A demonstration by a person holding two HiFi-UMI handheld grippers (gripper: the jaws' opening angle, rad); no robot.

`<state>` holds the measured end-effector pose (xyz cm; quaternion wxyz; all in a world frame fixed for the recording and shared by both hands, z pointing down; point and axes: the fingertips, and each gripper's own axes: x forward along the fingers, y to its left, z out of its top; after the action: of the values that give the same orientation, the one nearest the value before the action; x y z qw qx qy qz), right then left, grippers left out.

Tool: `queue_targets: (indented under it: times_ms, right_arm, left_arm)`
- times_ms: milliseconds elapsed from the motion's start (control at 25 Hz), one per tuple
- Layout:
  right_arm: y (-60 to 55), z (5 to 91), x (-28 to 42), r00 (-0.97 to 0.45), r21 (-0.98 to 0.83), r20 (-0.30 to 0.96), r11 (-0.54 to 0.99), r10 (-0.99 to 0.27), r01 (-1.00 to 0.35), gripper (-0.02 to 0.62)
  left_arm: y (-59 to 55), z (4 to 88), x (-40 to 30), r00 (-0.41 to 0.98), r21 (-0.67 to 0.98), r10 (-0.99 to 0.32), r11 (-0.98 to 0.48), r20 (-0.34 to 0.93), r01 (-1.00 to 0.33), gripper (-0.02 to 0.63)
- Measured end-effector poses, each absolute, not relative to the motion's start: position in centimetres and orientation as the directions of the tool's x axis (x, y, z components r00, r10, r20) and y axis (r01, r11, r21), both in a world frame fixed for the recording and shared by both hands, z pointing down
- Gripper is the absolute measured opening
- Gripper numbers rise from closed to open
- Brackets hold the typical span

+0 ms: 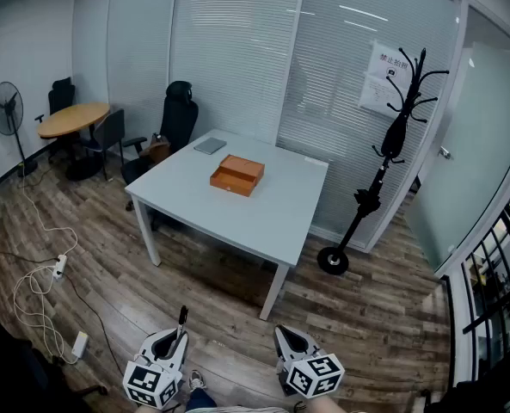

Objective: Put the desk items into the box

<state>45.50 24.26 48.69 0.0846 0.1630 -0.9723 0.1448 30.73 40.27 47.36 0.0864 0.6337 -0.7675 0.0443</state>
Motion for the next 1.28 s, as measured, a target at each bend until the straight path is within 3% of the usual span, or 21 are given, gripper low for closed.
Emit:
queue_targets:
  times_ms: [600, 1280]
  right_arm:
    - [22.9, 49.4, 41.8, -0.924, -0.236, 0.199, 0.9, -0.325, -0.367, 0.026]
    - [17.3, 49.3, 27.2, -0.892, -0.236, 0.169, 0.862, -0.419, -0.449, 0.026]
  left_arm:
    - [38.7, 48.5, 26.9, -0.181, 0.058, -0.968, 0.194, 0.174, -0.979, 0.055]
    - [33.9, 48.7, 11.0, -0.14, 0.028, -0.973, 0.148, 0.181, -0.989, 0.055]
